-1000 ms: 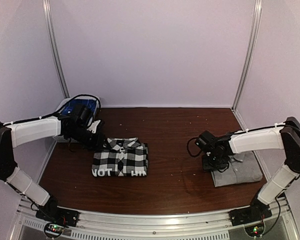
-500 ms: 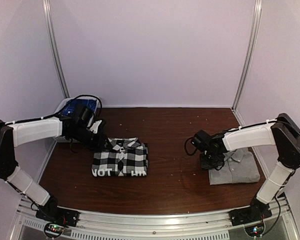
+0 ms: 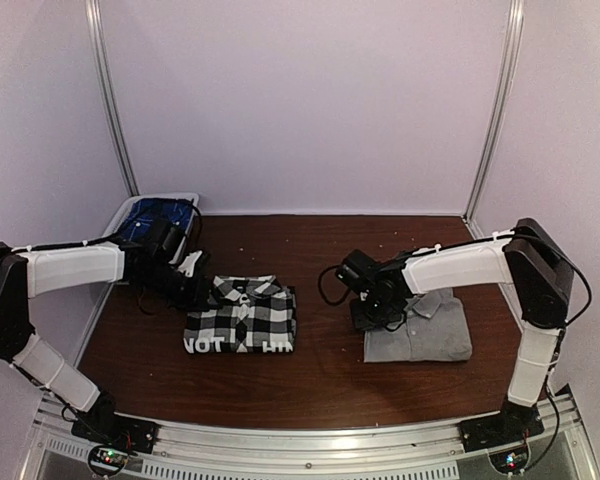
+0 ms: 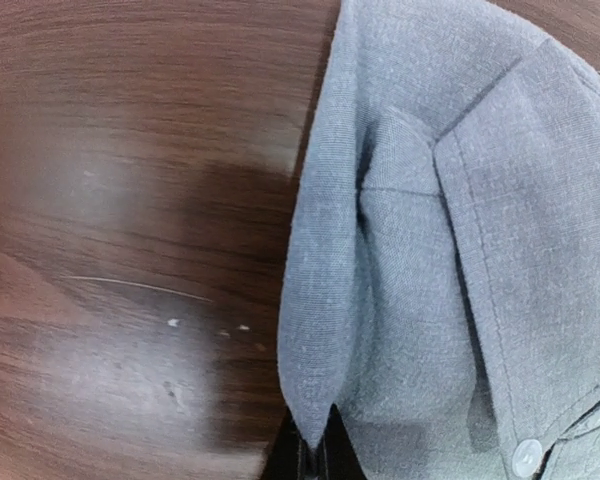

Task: Fold and stack the long sleeve shirts
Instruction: Move the square-folded shirt to the center of the board.

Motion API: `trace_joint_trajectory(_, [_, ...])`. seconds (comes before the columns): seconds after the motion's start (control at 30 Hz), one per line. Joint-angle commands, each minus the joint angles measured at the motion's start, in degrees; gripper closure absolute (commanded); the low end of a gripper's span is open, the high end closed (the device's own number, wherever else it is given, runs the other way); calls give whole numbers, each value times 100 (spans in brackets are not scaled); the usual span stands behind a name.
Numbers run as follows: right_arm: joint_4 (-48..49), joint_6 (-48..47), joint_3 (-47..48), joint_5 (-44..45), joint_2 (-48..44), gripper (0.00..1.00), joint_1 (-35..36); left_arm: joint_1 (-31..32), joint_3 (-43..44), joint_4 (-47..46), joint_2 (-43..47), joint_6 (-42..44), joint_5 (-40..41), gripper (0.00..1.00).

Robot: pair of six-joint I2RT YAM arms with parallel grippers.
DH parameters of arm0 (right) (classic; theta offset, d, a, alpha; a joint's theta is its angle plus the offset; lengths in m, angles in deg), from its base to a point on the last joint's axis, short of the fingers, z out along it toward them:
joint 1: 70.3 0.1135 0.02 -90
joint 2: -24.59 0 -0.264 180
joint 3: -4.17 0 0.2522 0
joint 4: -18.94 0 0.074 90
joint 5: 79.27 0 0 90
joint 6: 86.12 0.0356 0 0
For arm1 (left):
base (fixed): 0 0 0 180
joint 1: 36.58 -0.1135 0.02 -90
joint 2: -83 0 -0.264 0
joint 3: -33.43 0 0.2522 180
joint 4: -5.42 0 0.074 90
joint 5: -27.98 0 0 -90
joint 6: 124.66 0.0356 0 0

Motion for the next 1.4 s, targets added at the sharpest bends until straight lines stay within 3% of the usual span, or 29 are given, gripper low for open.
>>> trace_joint_trajectory(0.0, [217, -43, 536, -343, 281, 100, 193, 16, -134, -222, 234, -79, -23, 57])
trace_joint_trajectory(0.37, [80, -211, 1629, -594, 1002, 100, 565, 16, -293, -245, 389, -117, 15, 57])
trace_joint_trajectory(0.93, [387, -162, 2049, -1116, 1226, 100, 824, 16, -304, -245, 398, -161, 75, 58])
trace_joint_trajectory(1.03, [402, -146, 2027, -1074, 1148, 92, 824, 16, -312, -245, 409, -178, 102, 57])
trace_joint_trajectory(1.23, [676, -52, 1833, -1135, 749, 59, 822, 3, -306, -191, 490, -258, 509, 60])
trace_joint_trajectory(1.37, [1212, 75, 1578, -1483, 494, 47, 826, -46, -334, -150, 640, -376, 1076, 60])
